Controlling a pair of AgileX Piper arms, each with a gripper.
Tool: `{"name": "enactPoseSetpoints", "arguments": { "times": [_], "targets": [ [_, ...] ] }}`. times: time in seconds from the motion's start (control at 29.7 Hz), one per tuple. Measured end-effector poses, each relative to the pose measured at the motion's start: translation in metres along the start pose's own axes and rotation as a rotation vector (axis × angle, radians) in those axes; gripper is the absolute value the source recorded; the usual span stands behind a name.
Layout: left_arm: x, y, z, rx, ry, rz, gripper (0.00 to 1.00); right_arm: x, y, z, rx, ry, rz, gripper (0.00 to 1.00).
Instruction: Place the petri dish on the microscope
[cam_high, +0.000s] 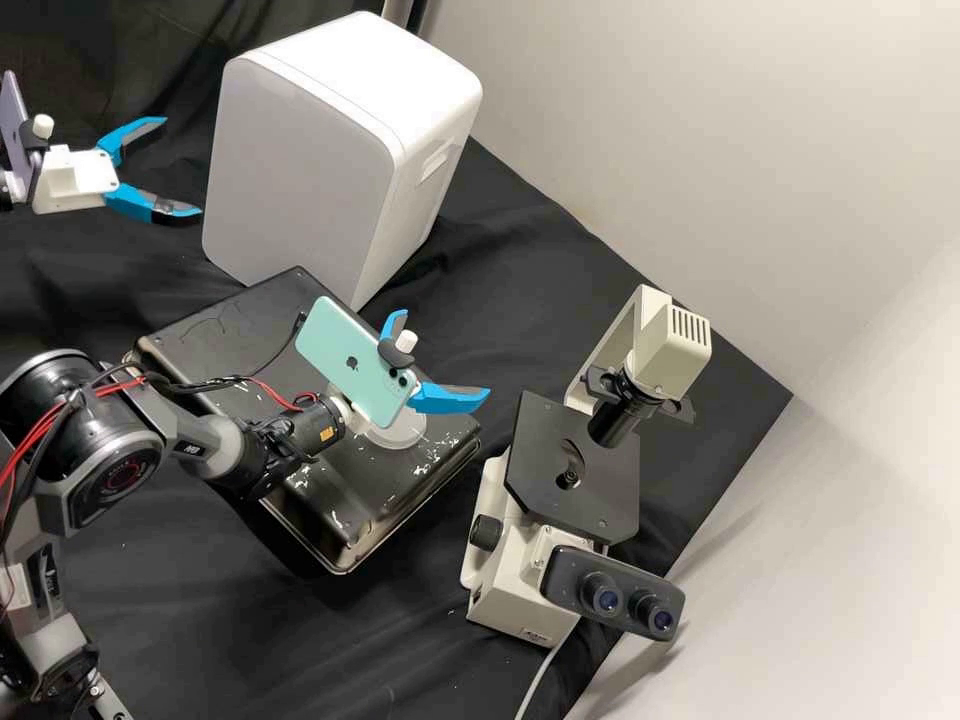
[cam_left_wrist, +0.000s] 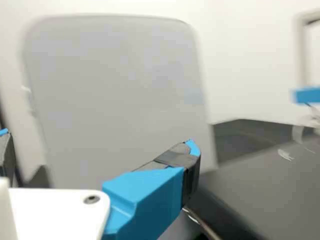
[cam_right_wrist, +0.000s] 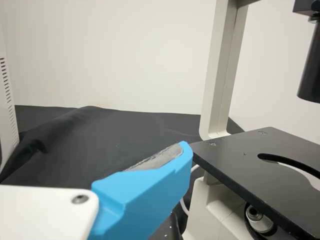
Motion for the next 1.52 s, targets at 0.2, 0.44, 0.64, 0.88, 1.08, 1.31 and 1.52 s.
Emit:
{"name": "enactPoseSetpoints", "arguments": {
  "times": [0.2,0.44,0.64,0.88,1.08,1.31,1.52],
  "targets": [
    [-0.019,-0.0196,0.029,0.042,-0.155,-0.096,1.0,0.0,0.0,0.0,0.0,0.0,0.0,1.0],
    [-0.036,-0.0319,0.049,0.065,-0.259,-0.158,1.0,0.0,0.0,0.0,0.0,0.0,0.0,1.0],
    [-0.042,-0.032,0.056,0.084,-0.299,-0.158,1.0,0.0,0.0,0.0,0.0,0.0,0.0,1.0],
    [-0.044,-0.0327,0.058,0.087,-0.315,-0.161,1.0,0.0,0.0,0.0,0.001,-0.001,-0.001,1.0],
    [-0.044,-0.0327,0.058,0.088,-0.318,-0.161,1.0,0.0,0.0,0.0,0.001,-0.001,-0.001,1.0],
    [-0.046,-0.0336,0.058,0.06,-0.374,-0.18,1.0,0.0,0.0,0.0,0.005,-0.001,-0.001,1.0],
    [-0.048,-0.0344,0.058,0.019,-0.41,-0.202,1.0,0.0,0.0,0.0,0.008,-0.001,-0.001,1.0]
  ]
}}
